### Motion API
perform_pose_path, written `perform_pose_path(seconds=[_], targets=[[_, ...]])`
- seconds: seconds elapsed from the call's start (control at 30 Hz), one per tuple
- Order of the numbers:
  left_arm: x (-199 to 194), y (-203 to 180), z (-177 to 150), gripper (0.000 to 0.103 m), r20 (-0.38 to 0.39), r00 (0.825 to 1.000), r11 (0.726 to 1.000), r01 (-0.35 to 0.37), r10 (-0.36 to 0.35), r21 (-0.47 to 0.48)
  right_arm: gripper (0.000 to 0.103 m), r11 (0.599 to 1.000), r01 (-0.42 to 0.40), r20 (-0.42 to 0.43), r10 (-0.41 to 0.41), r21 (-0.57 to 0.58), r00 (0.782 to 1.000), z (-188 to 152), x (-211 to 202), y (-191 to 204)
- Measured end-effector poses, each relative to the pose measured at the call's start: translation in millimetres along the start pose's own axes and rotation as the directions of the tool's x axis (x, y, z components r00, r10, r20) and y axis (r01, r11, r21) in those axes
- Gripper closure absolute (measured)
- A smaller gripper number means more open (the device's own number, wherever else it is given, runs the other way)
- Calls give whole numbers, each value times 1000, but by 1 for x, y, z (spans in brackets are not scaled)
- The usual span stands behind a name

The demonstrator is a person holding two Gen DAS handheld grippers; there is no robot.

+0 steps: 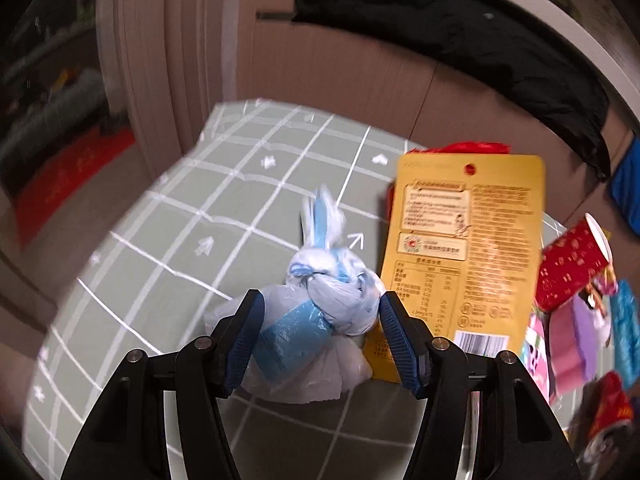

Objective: Collect trash
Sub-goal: 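Grasp the white-blue tissue bundle with the left tool while the right tool grasps the red can, then carry tissue bundle and red can to the blue bin and release both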

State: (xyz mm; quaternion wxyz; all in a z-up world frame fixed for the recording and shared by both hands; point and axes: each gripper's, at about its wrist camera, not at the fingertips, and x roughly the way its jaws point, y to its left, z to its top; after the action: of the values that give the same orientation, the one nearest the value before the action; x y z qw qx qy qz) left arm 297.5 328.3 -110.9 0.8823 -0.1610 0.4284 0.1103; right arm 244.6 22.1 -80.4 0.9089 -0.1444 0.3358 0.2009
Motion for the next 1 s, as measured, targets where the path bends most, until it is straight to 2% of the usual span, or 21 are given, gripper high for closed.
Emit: perform_pose_path(seconds=[0.03,0.07,0.1,0.17,0.27,0.33,0.57,0.67,0.83,1.0], targets=[[2,3,0,51,-7,1000,999,20,-21,-28,74,1000,0,0,0,0,1000,0,0,0],[0,5,-1,61,-3,999,998,38,-38,-48,74,1000,1,0,-1,0,1000,0,-1,0],[-4,5,-2,65,3,999,998,35,-34,-52,74,1000,-2,0,2,2,1000,0,-1,-1],[-22,1,-8,66,47,999,999,13,-11,-41,74,1000,-26,15,25,16,1000,1,-9,-5],[-64,-11,-23,67,130,991,1000,17,-15,-14,74,1000,-25,36,25,17,999,3,-16,-9],[-88,-18,-34,67,160,987,999,32,-29,-13,74,999,-30,53,30,15,998,5,-23,-11],[-158,-63,-81,67,192,968,987,158,-162,37,75,999,-47,108,46,8,993,9,-44,-19],[-175,-86,-97,67,192,956,975,211,-221,71,75,1000,-26,138,26,-1,990,9,-56,-23],[-189,-129,-109,67,206,940,958,244,-271,148,75,1000,5,182,-8,15,983,6,-76,-36],[-194,-162,-114,67,201,936,949,251,-288,190,75,1000,27,211,-28,8,977,0,-92,-45]])
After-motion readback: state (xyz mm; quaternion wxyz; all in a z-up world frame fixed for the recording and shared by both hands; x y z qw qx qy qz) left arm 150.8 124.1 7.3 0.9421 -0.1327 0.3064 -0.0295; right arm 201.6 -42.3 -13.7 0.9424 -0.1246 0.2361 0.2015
